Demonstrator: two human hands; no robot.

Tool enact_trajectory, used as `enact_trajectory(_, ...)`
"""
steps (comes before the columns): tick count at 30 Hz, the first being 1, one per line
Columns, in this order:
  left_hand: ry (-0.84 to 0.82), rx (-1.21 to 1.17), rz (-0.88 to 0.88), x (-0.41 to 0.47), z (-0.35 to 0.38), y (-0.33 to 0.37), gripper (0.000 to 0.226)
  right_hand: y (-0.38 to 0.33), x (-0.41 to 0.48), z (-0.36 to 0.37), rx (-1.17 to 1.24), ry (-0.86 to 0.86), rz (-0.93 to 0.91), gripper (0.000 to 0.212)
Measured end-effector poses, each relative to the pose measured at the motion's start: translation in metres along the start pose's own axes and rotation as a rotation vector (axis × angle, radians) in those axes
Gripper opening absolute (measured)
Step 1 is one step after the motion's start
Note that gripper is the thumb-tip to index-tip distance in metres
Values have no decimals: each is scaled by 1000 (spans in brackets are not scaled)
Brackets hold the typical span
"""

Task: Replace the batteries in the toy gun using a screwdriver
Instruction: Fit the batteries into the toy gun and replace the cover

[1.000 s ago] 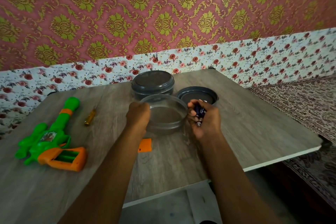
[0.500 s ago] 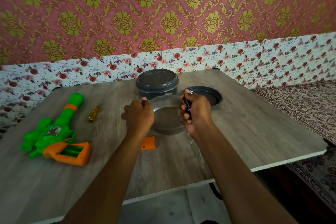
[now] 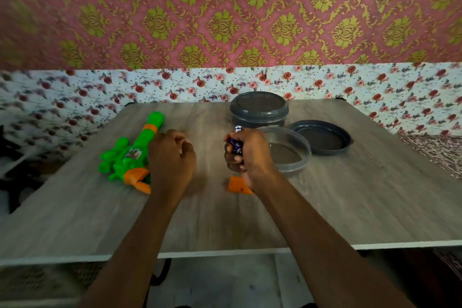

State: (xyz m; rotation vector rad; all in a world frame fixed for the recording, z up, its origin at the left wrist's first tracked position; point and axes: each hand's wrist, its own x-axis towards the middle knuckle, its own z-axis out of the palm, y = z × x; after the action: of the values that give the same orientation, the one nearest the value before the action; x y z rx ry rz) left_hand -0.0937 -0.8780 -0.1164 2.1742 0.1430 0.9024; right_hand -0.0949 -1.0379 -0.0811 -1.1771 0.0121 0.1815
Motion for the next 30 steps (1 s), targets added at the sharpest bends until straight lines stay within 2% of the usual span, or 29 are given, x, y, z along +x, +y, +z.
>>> enact_trajectory(4, 118, 151, -140, 6, -36, -31, 39, 25, 3, 26, -169, -81, -78, 22)
enact_trajectory(7, 107, 302, -344, 7, -56, -50, 39, 42, 10, 44, -293, -138, -125, 22)
enact_trajectory(9, 77, 293, -481, 7, -61, -59, 42, 53, 19, 52, -389, -140, -184, 23)
enact_trajectory(12, 85, 224, -571, 7, -61, -70, 58, 69, 30, 60, -508, -160, -292, 23)
enact_trajectory(19, 88, 229, -542, 5, -51, -75, 77, 86, 38, 73, -579, -186, -488, 13)
enact_trajectory(27, 168, 20, -503, 6, -52, -69, 82, 91, 31, 70, -612, -107, -544, 22)
enact_trajectory(30, 171, -48, -551, 8, -55, -69, 85, 91, 26, 66, -700, -56, -614, 29)
